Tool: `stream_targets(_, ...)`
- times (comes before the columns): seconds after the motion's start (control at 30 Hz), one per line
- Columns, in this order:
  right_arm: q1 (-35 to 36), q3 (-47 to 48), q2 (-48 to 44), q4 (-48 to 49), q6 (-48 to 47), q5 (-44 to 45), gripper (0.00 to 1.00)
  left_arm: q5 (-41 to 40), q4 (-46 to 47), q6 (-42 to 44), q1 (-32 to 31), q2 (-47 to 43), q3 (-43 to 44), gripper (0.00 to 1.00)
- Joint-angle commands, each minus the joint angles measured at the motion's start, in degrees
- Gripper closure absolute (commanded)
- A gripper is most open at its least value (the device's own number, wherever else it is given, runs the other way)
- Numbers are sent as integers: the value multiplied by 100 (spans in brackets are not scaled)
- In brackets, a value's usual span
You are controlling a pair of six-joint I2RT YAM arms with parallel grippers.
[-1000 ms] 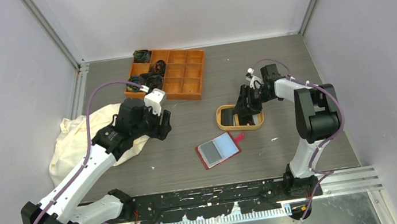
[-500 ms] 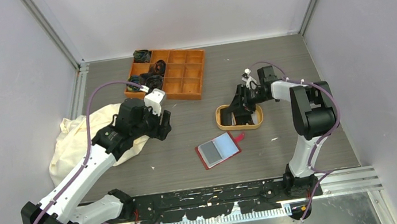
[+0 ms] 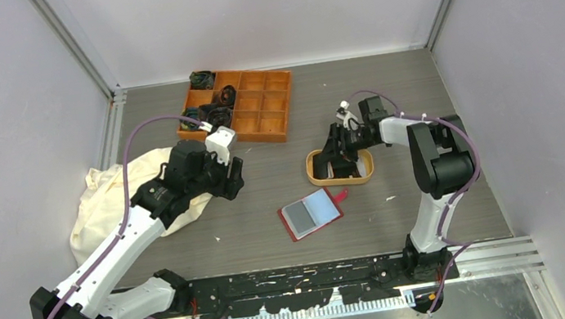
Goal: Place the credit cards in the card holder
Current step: Pick up the credit card from the storage box.
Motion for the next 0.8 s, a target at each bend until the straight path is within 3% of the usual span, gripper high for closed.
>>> stream_targets(0.0,271,280,37,-396,-397,456,44,77,95,100,2,0,184,37)
stream_targets(0.77,-106,237,-276,-273,-147,-271,55,41,85,111,9,-23,172,37)
